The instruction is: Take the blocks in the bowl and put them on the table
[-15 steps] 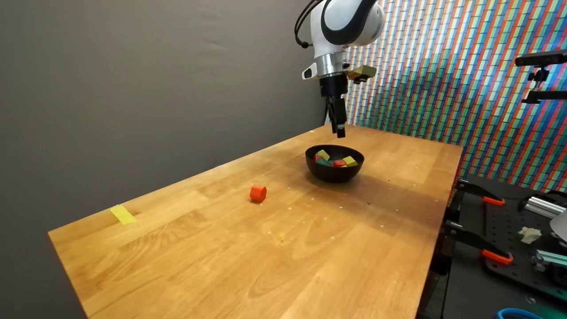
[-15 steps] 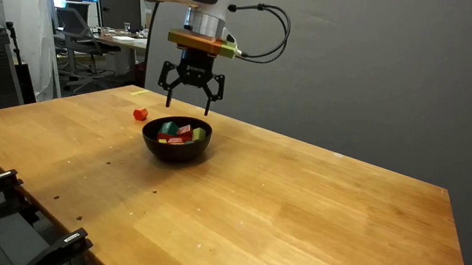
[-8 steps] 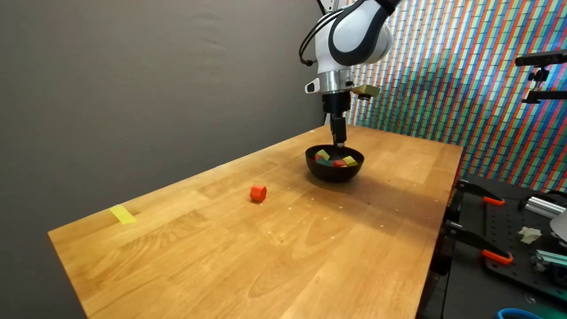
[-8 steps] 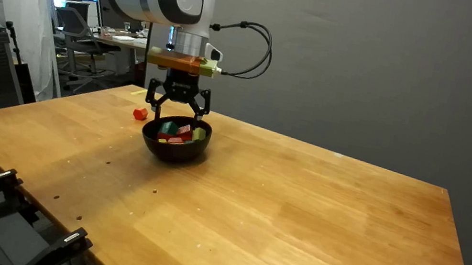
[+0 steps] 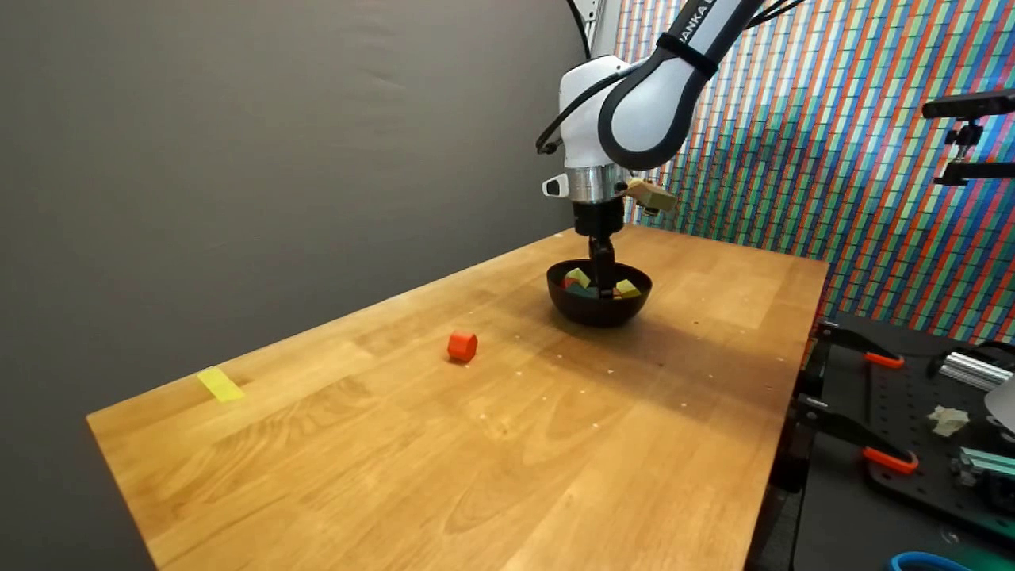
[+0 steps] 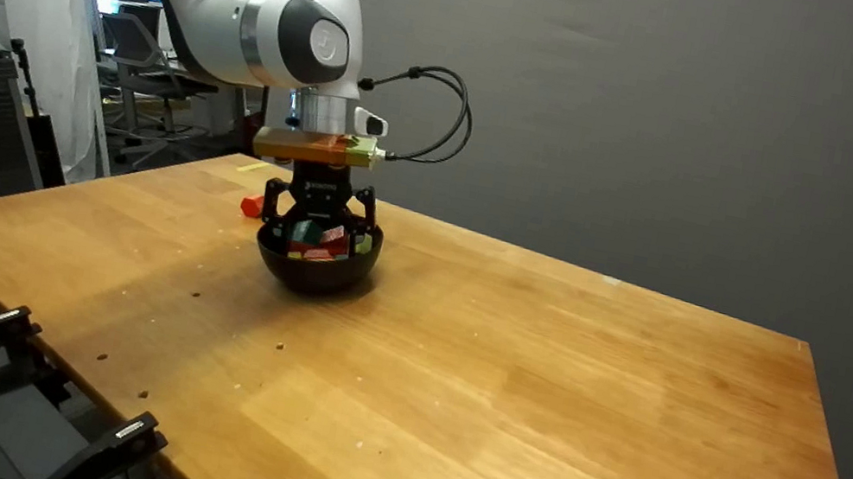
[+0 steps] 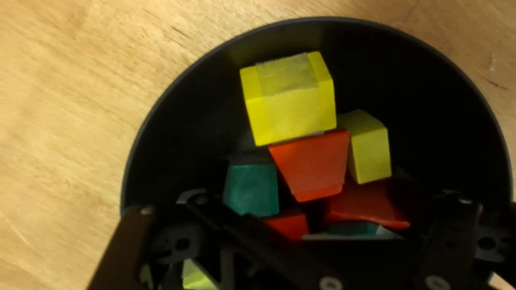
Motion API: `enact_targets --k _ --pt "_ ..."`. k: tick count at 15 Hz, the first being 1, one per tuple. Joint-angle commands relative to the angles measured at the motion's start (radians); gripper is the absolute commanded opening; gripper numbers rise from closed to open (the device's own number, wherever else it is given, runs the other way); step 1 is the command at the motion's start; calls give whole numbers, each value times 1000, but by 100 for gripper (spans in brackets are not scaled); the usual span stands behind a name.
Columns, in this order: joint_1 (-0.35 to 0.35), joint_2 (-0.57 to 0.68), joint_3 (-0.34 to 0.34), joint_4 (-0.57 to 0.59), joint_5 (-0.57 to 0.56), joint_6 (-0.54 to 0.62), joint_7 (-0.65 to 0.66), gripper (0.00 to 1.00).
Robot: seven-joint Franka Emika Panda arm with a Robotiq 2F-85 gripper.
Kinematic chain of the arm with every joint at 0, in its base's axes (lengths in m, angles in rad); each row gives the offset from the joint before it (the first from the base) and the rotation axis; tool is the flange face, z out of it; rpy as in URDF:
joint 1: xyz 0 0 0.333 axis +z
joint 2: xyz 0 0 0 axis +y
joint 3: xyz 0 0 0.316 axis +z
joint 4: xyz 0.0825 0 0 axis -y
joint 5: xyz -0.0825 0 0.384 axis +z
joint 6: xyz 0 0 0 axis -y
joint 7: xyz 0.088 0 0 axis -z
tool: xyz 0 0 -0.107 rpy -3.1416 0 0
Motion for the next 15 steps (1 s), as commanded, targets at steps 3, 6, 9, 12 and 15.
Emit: enact_targets --k 3,6,9,12,15 --pt "28 9 -47 -17 -86 36 87 100" --pt "38 22 -49 -5 -113 43 103 68" --pt "40 11 -49 -11 -125 46 119 42" --pt "37 -21 -46 -25 -128 37 124 41" --pt "8 -100 -18 -48 -88 -15 68 41"
